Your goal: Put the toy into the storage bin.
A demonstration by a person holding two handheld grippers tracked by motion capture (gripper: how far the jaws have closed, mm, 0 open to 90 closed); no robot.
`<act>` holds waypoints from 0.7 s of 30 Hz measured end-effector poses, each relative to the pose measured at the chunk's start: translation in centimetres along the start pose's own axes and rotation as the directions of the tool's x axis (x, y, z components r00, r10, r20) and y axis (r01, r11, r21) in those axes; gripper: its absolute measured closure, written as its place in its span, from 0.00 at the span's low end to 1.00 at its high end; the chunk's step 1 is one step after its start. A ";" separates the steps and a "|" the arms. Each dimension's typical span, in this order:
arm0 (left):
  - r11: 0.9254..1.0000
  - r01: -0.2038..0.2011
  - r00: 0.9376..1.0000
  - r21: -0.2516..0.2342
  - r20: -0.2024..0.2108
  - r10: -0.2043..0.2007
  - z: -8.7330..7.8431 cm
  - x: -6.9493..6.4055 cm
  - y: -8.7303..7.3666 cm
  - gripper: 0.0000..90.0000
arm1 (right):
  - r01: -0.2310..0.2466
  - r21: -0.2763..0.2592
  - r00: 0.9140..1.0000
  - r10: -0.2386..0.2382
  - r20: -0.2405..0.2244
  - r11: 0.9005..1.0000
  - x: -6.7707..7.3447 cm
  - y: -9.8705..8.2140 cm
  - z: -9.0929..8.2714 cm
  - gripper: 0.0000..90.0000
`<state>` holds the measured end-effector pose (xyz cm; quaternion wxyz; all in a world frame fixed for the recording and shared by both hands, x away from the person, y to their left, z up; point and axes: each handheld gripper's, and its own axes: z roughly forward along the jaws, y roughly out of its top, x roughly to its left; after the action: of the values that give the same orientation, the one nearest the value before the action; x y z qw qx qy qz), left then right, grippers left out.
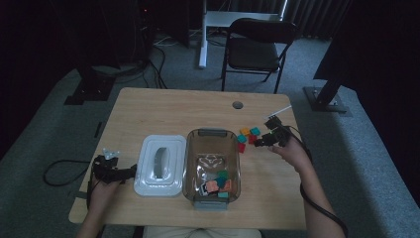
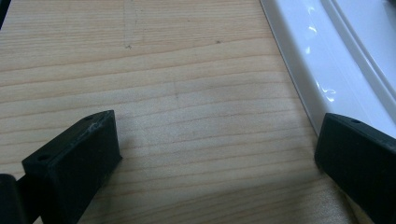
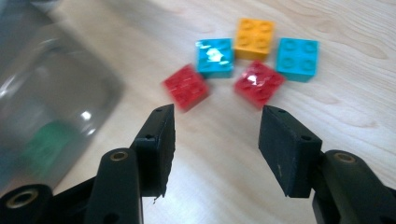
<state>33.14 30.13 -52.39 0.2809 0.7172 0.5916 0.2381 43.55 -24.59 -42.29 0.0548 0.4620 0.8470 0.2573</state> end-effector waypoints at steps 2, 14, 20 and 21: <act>1.000 0.000 1.000 0.001 0.000 0.000 0.0 0.0 0.0 0.00 | -0.038 0.008 0.999 0.038 0.020 0.999 -0.6 0.4 0.9 0.51; 1.000 0.000 1.000 0.000 0.000 0.000 0.0 0.0 0.0 0.01 | -0.206 0.035 0.975 0.202 0.094 0.978 -2.4 2.1 5.8 0.47; 1.000 0.000 1.000 0.000 0.001 0.000 0.0 0.0 0.0 0.01 | -0.248 0.047 0.963 0.241 0.122 0.968 -2.7 2.3 7.4 0.48; 1.000 0.000 1.000 0.000 0.001 0.000 0.0 0.0 0.0 0.01 | -0.247 0.056 0.964 0.239 0.115 0.967 -2.7 2.3 7.7 0.49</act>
<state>33.14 30.15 -52.39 0.2812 0.7172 0.5916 0.2377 49.35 -22.83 -48.17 0.0521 0.5773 0.7881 0.2070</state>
